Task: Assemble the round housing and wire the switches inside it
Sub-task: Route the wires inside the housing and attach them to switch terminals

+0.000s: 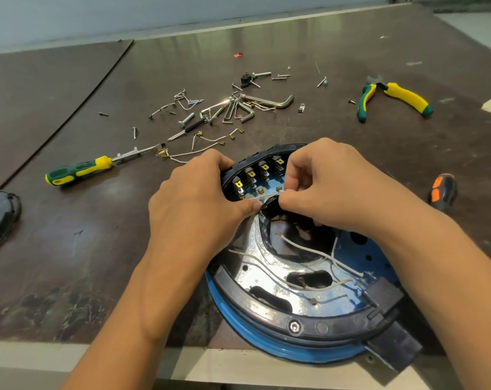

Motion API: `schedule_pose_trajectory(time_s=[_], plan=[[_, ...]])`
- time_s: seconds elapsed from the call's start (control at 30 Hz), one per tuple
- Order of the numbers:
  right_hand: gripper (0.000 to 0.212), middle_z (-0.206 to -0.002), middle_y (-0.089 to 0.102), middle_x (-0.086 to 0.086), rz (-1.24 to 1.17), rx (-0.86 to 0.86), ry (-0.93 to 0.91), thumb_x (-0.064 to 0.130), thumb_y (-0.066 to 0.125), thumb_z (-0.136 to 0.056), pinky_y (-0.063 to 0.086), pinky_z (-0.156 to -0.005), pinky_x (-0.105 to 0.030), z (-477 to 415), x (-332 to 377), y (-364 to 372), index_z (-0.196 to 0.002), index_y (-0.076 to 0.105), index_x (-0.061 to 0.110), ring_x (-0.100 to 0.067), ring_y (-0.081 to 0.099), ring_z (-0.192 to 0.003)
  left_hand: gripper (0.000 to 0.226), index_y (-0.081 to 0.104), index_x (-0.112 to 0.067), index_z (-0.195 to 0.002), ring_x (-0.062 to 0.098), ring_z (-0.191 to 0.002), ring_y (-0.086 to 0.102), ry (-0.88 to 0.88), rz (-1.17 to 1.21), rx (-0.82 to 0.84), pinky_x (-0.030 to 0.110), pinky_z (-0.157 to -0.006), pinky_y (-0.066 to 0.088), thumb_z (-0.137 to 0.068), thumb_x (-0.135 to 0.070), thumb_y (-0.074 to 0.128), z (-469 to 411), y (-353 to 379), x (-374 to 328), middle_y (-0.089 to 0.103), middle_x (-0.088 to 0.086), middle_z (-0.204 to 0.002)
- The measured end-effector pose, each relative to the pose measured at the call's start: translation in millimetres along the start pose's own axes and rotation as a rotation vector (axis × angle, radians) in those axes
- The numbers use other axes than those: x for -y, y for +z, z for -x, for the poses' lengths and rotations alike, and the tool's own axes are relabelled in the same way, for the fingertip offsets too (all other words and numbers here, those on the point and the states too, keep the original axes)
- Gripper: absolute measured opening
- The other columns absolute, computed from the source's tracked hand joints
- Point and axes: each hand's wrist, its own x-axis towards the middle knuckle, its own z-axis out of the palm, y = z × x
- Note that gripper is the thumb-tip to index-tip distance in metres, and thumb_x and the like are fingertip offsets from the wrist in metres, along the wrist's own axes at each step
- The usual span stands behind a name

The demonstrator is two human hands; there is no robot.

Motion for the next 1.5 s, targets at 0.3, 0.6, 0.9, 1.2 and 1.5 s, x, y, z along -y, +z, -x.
schedule_pose_trajectory(time_s=[0.3, 0.6, 0.9, 1.2, 1.5], plan=[[0.016, -0.063, 0.060, 0.008, 0.004, 0.026, 0.028, 0.023, 0.076, -0.079, 0.047, -0.057, -0.026, 0.3, 1.0, -0.8, -0.067, 0.065, 0.022, -0.004, 0.056, -0.057, 0.065, 0.056, -0.045, -0.112, 0.015, -0.102, 0.060, -0.003, 0.001, 0.018, 0.030, -0.068, 0.035, -0.057, -0.068, 0.082, -0.3, -0.6, -0.5, 0.062, -0.020, -0.107], [0.015, -0.064, 0.063, 0.008, 0.041, -0.012, 0.022, 0.025, 0.076, -0.078, 0.047, -0.055, -0.025, -0.7, -1.5, -2.0, -0.066, 0.068, 0.026, -0.005, 0.059, -0.058, 0.069, 0.058, -0.044, -0.115, 0.011, -0.099, 0.058, 0.020, 0.035, 0.019, 0.030, -0.070, 0.036, -0.056, -0.074, 0.077, 0.6, -2.3, -0.2, 0.063, -0.020, -0.105], [0.021, -0.060, 0.060, 0.011, 0.080, -0.087, -0.006, 0.027, 0.077, -0.075, 0.050, -0.062, -0.028, -1.2, -1.5, 0.1, -0.059, 0.064, 0.030, -0.005, 0.058, -0.062, 0.063, 0.056, -0.046, -0.117, 0.018, -0.107, 0.060, 0.008, 0.017, 0.037, 0.031, -0.073, 0.037, -0.063, -0.064, 0.081, -1.5, -1.8, 1.4, 0.064, -0.015, -0.115], [0.013, -0.061, 0.065, 0.010, 0.052, -0.102, -0.009, 0.027, 0.075, -0.072, 0.046, -0.058, -0.024, -1.4, -0.5, -1.6, -0.062, 0.068, 0.028, -0.002, 0.060, -0.062, 0.063, 0.056, -0.045, -0.116, 0.019, -0.107, 0.061, -0.003, 0.002, 0.012, 0.031, -0.071, 0.036, -0.061, -0.063, 0.082, -0.5, 0.1, -0.7, 0.064, -0.016, -0.113], [0.014, -0.059, 0.063, 0.011, 0.049, -0.119, -0.020, 0.027, 0.073, -0.073, 0.042, -0.055, -0.022, -1.2, -0.3, -1.2, -0.061, 0.067, 0.028, 0.000, 0.058, -0.059, 0.069, 0.055, -0.043, -0.118, 0.021, -0.111, 0.060, 0.011, -0.066, -0.002, 0.031, -0.071, 0.036, -0.059, -0.069, 0.080, -4.5, -0.3, -1.4, 0.065, -0.012, -0.118]])
